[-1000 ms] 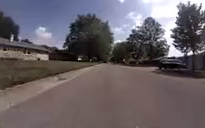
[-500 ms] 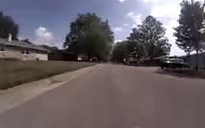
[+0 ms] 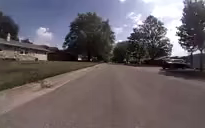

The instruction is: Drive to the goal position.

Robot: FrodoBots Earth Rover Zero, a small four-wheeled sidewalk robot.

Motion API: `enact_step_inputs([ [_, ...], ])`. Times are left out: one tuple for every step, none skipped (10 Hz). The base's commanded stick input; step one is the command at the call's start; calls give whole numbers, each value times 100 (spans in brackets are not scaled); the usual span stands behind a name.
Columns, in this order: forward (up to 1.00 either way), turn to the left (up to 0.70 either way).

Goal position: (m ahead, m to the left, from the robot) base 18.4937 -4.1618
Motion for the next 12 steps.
enact_step_inputs([
  [100, 2],
  [100, 2],
  [100, 3],
  [100, 3],
  [100, 2],
  [100, 3],
  [100, 2],
  [100, 3],
  [100, 2],
  [100, 3],
  [100, 3],
  [100, 2],
])
